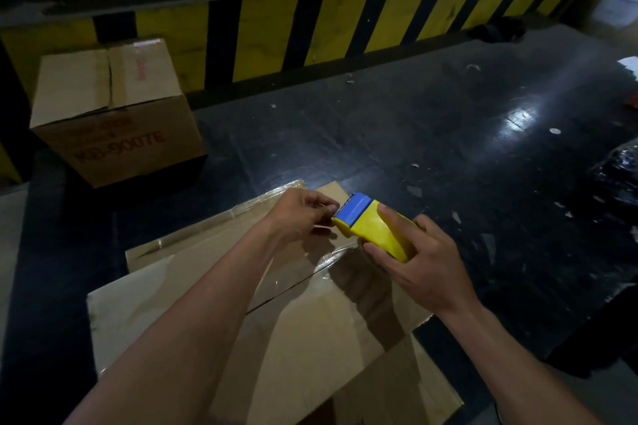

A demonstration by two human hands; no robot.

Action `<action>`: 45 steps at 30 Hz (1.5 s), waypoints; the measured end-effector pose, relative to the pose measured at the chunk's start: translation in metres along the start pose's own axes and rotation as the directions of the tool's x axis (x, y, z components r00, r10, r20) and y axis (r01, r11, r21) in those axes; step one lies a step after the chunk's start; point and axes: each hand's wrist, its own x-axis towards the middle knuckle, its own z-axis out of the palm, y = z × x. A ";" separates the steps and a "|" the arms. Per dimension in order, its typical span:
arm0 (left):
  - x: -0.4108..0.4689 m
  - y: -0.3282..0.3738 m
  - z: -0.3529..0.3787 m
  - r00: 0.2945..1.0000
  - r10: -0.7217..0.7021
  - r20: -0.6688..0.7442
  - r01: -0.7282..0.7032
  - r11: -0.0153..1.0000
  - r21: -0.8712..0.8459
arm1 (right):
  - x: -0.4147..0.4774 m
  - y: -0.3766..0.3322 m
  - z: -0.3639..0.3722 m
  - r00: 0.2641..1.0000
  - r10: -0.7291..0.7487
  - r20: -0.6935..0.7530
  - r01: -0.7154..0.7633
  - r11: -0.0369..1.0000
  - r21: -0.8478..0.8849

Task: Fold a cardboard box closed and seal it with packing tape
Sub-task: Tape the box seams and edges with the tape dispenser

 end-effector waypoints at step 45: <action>0.071 0.034 -0.032 0.968 0.242 -0.062 -0.183 0.856 0.484 | 0.007 -0.032 0.007 0.959 0.261 0.113 -0.268 0.962 0.059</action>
